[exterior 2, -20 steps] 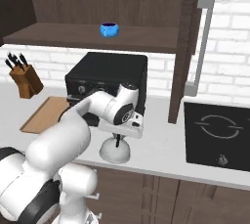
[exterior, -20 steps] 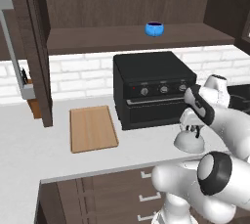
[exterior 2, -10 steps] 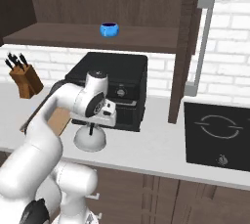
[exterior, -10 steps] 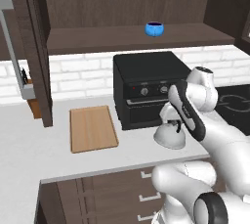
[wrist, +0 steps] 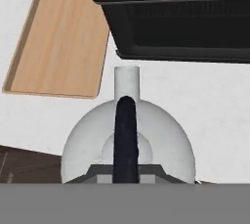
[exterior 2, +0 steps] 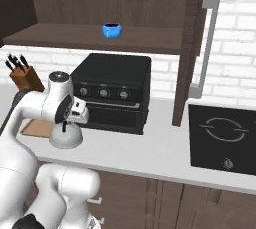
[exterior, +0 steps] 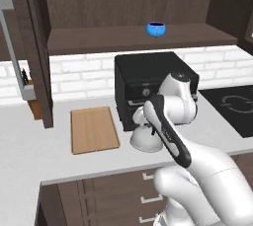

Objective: Pick the kettle from the counter and place it on the tray. Then pick the mug from the cabinet and place it on the tray. Then close the cabinet doors.

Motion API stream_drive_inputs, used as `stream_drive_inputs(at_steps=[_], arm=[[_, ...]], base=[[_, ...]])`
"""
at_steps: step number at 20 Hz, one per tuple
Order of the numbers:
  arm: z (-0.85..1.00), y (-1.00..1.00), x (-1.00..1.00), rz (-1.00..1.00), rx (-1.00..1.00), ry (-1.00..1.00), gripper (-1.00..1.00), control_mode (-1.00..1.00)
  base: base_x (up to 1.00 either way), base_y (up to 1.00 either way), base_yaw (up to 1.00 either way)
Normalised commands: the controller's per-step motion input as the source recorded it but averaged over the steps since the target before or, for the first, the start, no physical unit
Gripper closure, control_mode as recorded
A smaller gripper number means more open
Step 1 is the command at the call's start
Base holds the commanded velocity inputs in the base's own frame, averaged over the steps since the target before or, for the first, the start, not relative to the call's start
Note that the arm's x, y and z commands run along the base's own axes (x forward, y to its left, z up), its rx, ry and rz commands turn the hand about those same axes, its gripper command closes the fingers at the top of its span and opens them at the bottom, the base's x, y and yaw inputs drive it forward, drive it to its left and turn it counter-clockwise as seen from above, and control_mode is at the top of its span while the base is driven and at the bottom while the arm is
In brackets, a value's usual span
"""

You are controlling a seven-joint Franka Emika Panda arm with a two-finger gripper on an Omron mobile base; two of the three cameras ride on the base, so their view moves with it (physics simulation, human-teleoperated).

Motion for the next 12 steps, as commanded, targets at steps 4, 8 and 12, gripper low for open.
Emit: stream_drive_inputs(at_steps=[4,8,12], arm=[[0.08,1.00,0.08,-0.04,0.00,-0.14,1.00,-1.00],[0.04,1.00,0.23,-0.09,0.00,-0.08,1.00,-1.00],[0.18,0.99,0.60,-0.12,0.00,-0.03,1.00,-1.00]], base=[[0.00,0.00,0.00],[0.00,0.00,0.00],[0.00,0.00,0.00]])
